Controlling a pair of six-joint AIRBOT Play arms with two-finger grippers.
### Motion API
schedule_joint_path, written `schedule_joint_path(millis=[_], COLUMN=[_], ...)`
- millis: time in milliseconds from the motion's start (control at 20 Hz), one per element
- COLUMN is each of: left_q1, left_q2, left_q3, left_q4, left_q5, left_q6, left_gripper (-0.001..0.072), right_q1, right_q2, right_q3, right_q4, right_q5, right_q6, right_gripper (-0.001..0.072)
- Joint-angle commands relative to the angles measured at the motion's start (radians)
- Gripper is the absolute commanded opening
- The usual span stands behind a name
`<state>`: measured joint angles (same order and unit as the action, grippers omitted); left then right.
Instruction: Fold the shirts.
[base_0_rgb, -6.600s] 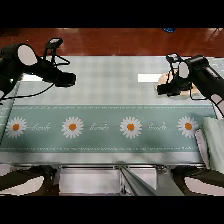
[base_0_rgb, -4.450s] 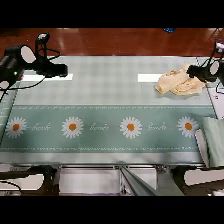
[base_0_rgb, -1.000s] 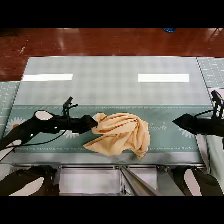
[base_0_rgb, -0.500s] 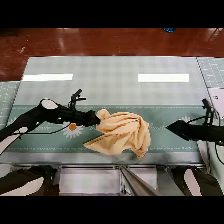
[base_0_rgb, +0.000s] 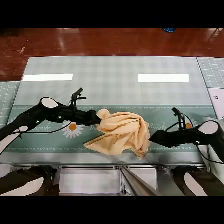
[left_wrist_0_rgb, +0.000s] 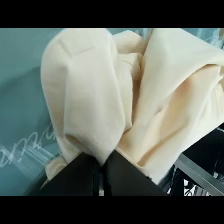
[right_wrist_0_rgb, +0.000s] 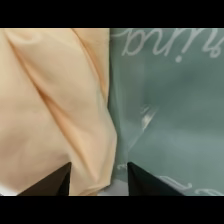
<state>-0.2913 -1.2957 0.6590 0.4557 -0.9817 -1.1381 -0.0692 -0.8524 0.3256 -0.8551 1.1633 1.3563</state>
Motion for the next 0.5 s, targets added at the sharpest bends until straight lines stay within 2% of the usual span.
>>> schedule_joint_path(millis=[0, 200, 250, 300, 350, 400, 450], left_q1=[0.0, 0.0, 0.0, 0.0, 0.014, 0.042, 0.083], left_q2=[0.0, 0.0, 0.0, 0.0, 0.0, 0.001, 0.006], left_q3=[0.001, 0.001, 0.001, 0.001, 0.008, 0.023, 0.048], left_q4=[-0.003, -0.003, -0.003, -0.003, -0.003, -0.003, -0.003], left_q5=[-0.007, -0.014, -0.014, -0.014, -0.018, -0.036, -0.066], left_q6=[0.0, 0.0, 0.0, 0.001, 0.001, 0.002, 0.005], left_gripper=[0.0021, 0.0022, 0.0022, 0.0022, 0.0022, 0.0022, 0.0021], right_q1=[0.092, 0.188, 0.21, 0.233, 0.257, 0.275, 0.275], right_q2=[-0.14, -0.275, -0.304, -0.33, -0.349, -0.363, -0.361], right_q3=[0.003, 0.102, 0.137, 0.168, 0.194, 0.224, 0.262], right_q4=[0.093, 0.194, 0.213, 0.248, 0.293, 0.314, 0.291], right_q5=[-0.116, -0.184, -0.185, -0.175, -0.14, -0.093, -0.058], right_q6=[-0.099, -0.16, -0.172, -0.211, -0.298, -0.333, -0.325], right_gripper=[0.0404, 0.0401, 0.0332, 0.0166, 0.0017, 0.0017, 0.0017])
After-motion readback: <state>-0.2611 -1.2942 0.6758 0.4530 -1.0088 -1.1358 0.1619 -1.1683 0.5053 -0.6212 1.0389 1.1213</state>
